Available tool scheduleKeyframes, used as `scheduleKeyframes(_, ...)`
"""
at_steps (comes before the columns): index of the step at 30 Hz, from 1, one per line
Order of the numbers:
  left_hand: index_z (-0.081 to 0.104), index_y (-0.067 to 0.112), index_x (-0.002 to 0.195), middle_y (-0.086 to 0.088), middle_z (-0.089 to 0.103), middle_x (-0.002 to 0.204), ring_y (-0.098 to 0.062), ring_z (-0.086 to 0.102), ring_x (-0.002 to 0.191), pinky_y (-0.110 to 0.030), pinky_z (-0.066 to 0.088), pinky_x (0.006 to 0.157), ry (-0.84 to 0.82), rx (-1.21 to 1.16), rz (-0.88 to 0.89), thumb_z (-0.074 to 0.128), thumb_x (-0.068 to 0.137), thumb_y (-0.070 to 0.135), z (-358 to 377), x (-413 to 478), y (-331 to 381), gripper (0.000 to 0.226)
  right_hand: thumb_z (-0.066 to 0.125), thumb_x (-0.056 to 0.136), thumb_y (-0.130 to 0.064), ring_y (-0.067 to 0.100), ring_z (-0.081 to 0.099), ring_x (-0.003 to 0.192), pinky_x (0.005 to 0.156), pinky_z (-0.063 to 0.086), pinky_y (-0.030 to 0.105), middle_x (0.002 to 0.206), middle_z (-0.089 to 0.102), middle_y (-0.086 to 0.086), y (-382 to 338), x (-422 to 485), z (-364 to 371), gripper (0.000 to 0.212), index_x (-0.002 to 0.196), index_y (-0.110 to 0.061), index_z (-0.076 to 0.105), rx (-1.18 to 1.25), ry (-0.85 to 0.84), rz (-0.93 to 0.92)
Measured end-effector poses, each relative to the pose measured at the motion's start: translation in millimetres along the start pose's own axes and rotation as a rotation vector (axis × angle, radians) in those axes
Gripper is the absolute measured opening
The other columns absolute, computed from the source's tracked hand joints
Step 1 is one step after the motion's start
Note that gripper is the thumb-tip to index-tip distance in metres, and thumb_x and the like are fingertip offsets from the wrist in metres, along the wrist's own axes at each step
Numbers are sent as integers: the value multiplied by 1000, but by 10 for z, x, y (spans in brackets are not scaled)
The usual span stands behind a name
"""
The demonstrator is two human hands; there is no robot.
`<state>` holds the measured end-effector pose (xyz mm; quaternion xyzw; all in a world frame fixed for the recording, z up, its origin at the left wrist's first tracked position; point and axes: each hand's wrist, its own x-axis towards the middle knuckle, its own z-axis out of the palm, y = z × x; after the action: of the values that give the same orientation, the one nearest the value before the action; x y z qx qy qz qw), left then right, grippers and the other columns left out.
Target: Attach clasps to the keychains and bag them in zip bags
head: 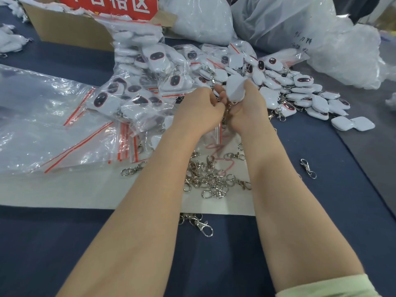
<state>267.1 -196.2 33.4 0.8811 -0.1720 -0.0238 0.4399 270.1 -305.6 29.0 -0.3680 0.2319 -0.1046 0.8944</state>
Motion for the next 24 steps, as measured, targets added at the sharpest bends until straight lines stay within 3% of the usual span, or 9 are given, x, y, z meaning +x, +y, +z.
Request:
scheduleKeyframes(2, 61, 10, 100, 2, 57, 73, -23, 58, 78, -30, 46, 70, 4, 0, 3, 49, 89, 19, 8, 5, -3, 18, 41, 102, -27, 24, 58, 83, 66, 49, 20, 90, 64, 20, -5, 6, -35, 33, 108, 3, 53, 92, -61, 81)
scheduleKeyframes(4, 61, 12, 100, 2, 57, 74, -23, 58, 78, -29, 44, 69, 10, 14, 9, 50, 89, 21, 11, 8, -9, 18, 48, 97, -14, 26, 56, 89, 81, 49, 23, 93, 61, 22, -13, -9, -62, 24, 107, 7, 52, 172, -102, 118)
scheduleKeyframes(7, 60, 13, 101, 1, 60, 77, -22, 58, 77, -29, 44, 69, 0, 18, 11, 50, 89, 22, 13, 14, -18, 18, 55, 91, 4, 21, 61, 68, 71, 56, 27, 80, 59, 15, 5, -8, -99, 2, 91, 2, 56, 101, -128, 81)
scheduleKeyframes(10, 60, 13, 103, 2, 60, 77, -22, 58, 75, -29, 44, 67, -6, 17, 16, 49, 90, 24, 16, 17, -26, 19, 60, 91, 0, 16, 65, 63, 58, 58, 26, 71, 64, 9, 39, 11, -129, 1, 91, -1, 58, -86, -144, 29)
scheduleKeyframes(13, 61, 14, 103, 3, 59, 78, -21, 58, 77, -29, 44, 68, -4, 11, 14, 49, 90, 23, 19, 22, -32, 19, 56, 94, -2, 15, 66, 62, 60, 56, 27, 67, 68, 5, 67, 37, -132, 8, 88, -6, 60, -243, -175, -118)
scheduleKeyframes(17, 62, 14, 102, 4, 59, 76, -21, 60, 78, -31, 47, 71, 1, 7, 5, 49, 90, 22, 20, 26, -26, 19, 52, 97, -2, 23, 62, 78, 81, 52, 38, 85, 64, 10, 113, 69, -122, 10, 91, -6, 59, -334, -181, -210)
scheduleKeyframes(24, 61, 15, 105, -3, 64, 90, -24, 63, 85, -35, 52, 78, -12, 15, -2, 50, 90, 22, 1, 14, -13, 20, 55, 93, 3, 20, 59, 72, 65, 52, 29, 81, 61, 9, 144, 48, -136, 12, 87, -8, 54, -404, -210, -309)
